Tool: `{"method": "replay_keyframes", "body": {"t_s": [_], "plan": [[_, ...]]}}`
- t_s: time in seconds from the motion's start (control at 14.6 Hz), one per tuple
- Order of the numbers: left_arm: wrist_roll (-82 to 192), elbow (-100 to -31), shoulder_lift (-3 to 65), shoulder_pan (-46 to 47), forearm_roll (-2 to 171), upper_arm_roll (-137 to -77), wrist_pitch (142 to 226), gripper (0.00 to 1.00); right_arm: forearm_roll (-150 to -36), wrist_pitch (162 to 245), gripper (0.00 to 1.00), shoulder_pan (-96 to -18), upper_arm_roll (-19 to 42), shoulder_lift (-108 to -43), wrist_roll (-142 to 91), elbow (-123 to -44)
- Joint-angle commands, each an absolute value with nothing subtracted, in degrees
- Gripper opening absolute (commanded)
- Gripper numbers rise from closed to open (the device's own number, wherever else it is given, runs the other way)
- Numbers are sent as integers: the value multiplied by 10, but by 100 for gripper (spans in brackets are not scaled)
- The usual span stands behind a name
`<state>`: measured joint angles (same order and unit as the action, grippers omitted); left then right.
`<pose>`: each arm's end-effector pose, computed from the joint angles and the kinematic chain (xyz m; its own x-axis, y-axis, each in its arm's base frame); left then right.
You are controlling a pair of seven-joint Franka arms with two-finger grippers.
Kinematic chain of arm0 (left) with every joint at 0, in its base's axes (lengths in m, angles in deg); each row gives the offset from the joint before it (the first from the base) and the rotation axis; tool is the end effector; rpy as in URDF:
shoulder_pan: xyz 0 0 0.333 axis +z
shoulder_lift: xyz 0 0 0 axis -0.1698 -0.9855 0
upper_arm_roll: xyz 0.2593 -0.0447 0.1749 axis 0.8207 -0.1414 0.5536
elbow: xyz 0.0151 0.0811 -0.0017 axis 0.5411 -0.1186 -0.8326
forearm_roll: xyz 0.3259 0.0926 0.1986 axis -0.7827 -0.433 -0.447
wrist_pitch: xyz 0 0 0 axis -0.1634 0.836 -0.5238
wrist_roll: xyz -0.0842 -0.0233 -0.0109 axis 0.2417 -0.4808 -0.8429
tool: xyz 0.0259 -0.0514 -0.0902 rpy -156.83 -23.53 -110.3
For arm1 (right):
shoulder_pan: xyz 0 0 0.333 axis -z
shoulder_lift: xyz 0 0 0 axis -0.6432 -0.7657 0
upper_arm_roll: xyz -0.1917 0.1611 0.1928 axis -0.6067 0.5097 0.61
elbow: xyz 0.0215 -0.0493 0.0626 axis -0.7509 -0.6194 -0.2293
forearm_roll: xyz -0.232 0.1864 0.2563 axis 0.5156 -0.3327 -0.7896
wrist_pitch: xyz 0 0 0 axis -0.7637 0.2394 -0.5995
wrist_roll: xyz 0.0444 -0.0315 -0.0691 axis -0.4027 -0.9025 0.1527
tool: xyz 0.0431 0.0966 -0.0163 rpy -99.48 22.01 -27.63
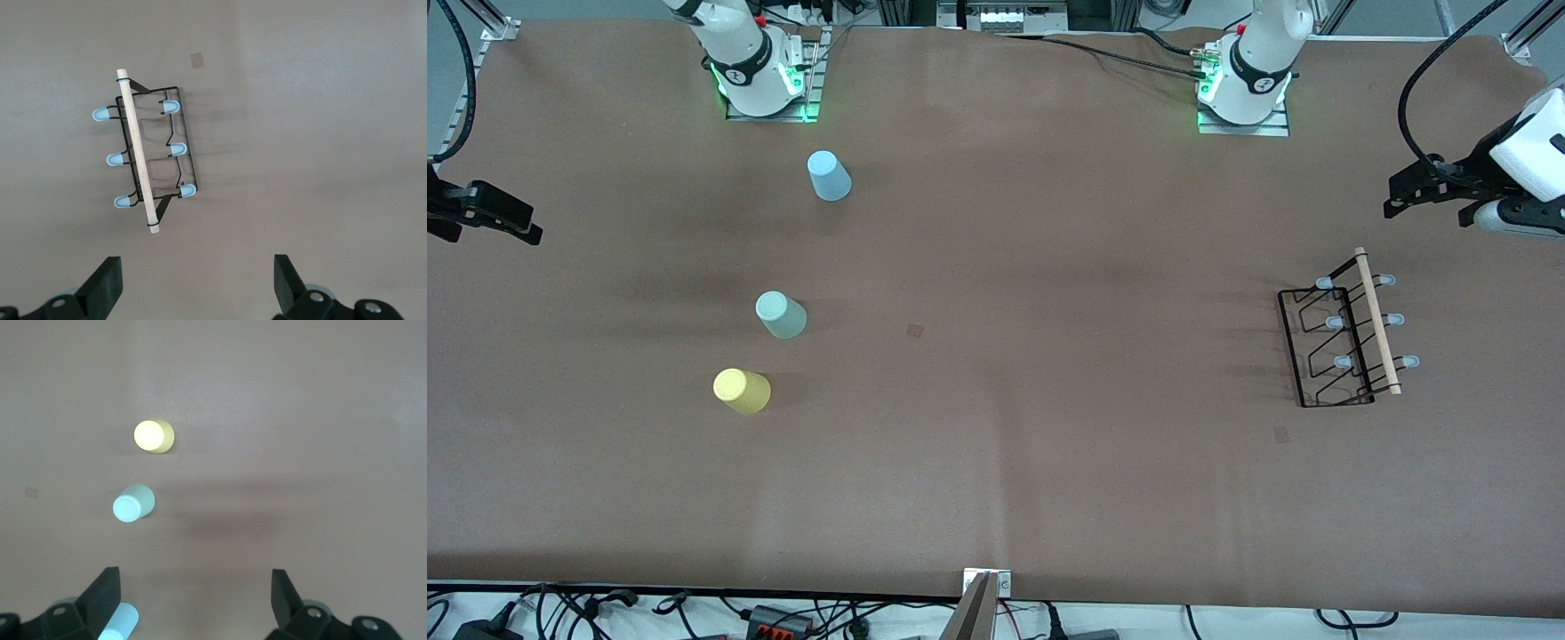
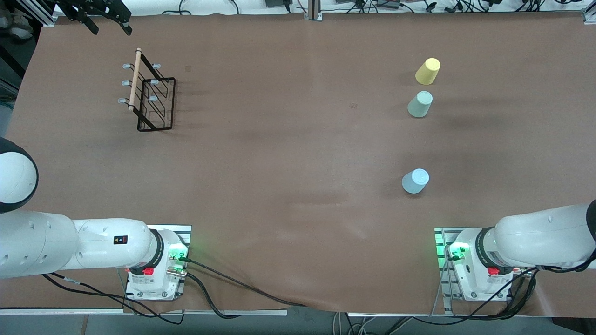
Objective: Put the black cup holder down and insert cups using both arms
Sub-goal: 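Move the right gripper toward the teal cup while the left gripper reaches the rack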
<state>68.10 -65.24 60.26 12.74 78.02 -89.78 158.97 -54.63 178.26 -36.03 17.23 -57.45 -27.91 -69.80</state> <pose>0.5329 0.0116 0.5881 0.9949 -0.0885 -0.0493 -0.0862 -0.9952 0.0468 0.5803 -0.0387 0.6137 0.9998 -0.0198 -0.0075 -0.0197 -0.9996 0.0189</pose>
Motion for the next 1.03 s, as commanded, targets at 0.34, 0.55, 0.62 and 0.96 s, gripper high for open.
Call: {"method": "replay_keyframes", "body": {"t_s": [0.34, 0.55, 0.62, 0.96], "plan": [[675, -643, 596, 129, 770, -896, 1572, 100, -546, 1773, 100, -363, 173, -573, -287, -694], [680, -631, 584, 134, 770, -893, 1519, 100, -546, 1773, 100, -363, 173, -575, -281, -695], [678, -627, 573, 136, 770, -893, 1487, 100, -546, 1773, 100, -363, 173, -576, -281, -695], [687, -528, 481, 158, 772, -893, 1402, 100, -547, 1756, 100, -364, 173, -585, -283, -698]]}}
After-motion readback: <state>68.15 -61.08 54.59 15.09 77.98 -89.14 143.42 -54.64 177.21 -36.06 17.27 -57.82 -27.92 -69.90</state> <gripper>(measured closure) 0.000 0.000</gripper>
